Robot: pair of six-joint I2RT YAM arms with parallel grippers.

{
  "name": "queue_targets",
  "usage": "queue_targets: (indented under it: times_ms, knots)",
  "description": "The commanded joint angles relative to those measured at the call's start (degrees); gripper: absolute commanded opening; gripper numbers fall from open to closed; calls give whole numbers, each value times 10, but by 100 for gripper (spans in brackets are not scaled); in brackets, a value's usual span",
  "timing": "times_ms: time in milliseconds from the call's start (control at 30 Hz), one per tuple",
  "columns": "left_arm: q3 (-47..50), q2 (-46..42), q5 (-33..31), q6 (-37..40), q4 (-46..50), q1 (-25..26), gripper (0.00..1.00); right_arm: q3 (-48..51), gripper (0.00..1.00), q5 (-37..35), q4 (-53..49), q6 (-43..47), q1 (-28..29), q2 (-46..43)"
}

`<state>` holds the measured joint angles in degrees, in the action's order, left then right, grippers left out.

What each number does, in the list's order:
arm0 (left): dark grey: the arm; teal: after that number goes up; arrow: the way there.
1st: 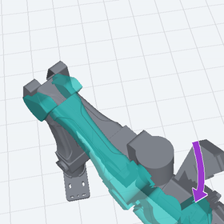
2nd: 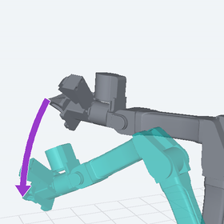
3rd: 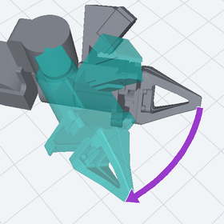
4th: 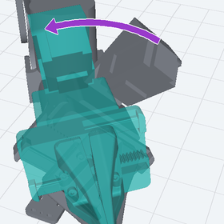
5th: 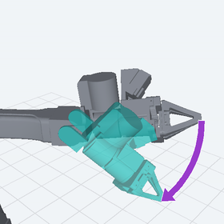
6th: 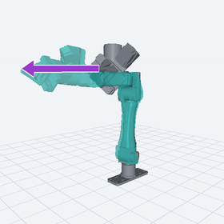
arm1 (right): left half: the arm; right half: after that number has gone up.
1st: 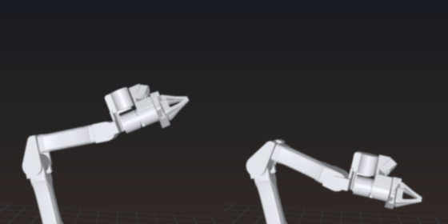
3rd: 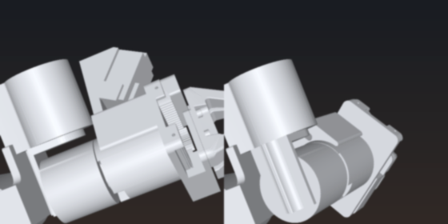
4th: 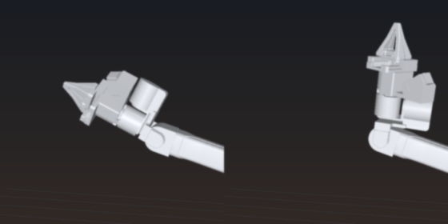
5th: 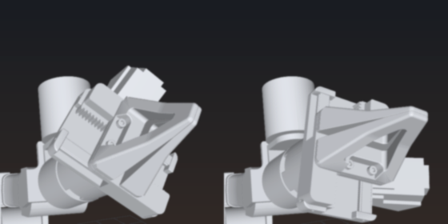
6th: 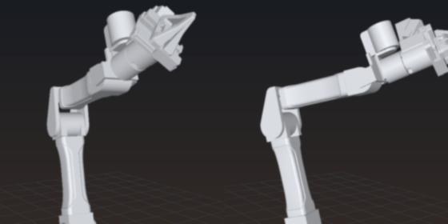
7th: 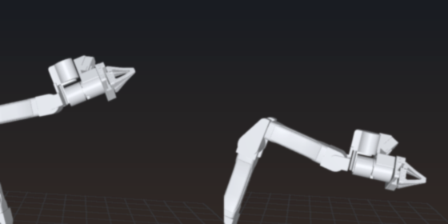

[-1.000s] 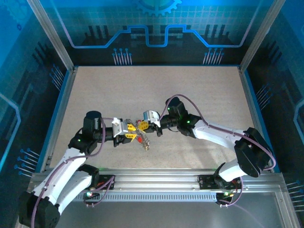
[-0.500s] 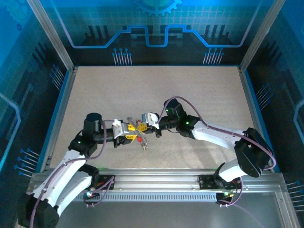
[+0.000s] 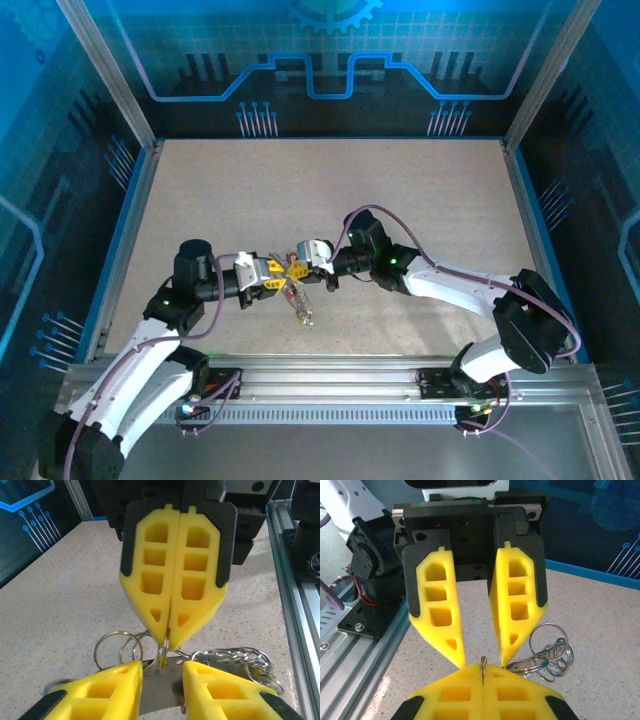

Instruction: Put the keys on the keyring

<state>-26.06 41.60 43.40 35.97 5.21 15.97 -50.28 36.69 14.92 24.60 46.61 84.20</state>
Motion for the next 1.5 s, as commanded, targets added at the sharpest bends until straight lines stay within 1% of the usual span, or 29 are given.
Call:
queue_targets:
  times_ms: [0, 267, 333, 433, 600, 667, 800, 967, 1100, 1167, 1267, 1400, 1467]
  knots:
    - [0, 1, 25, 6, -3, 7, 25, 14, 0, 15, 37, -13, 7, -9]
    - [-1, 5, 22, 18, -6, 10, 20, 13, 0, 10, 38, -22, 14, -6]
    - [-2, 14, 27, 30, 2, 12, 21, 13, 0, 10, 46, -26, 16, -2]
    - [-2, 18, 19, 54, 26, 13, 25, 13, 0, 7, 45, -25, 17, 1]
    - [-16, 16, 2, 91, 81, 13, 24, 16, 0, 9, 43, -25, 17, -2]
    - [-16, 15, -4, 87, 78, 13, 22, 14, 0, 8, 40, -24, 18, -2]
    - [-15, 18, 6, 71, 55, 14, 17, 13, 0, 9, 51, -31, 23, 3]
    - [-10, 21, 17, 45, 24, 14, 17, 6, 0, -3, 53, -30, 36, 17]
    - [-9, 21, 21, 40, 21, 16, 17, 3, 0, -11, 53, -32, 40, 24]
    - [-9, 21, 22, 38, 21, 16, 14, 3, 0, -11, 54, -32, 41, 24]
    - [-9, 20, 21, 43, 26, 16, 0, 3, 0, -12, 49, -27, 42, 22]
    - [-18, 18, 18, 63, 53, 16, 0, 7, 0, -14, 37, -18, 40, 14]
    - [-22, 16, 17, 69, 64, 16, 0, 3, 0, -10, 13, -5, 38, 8]
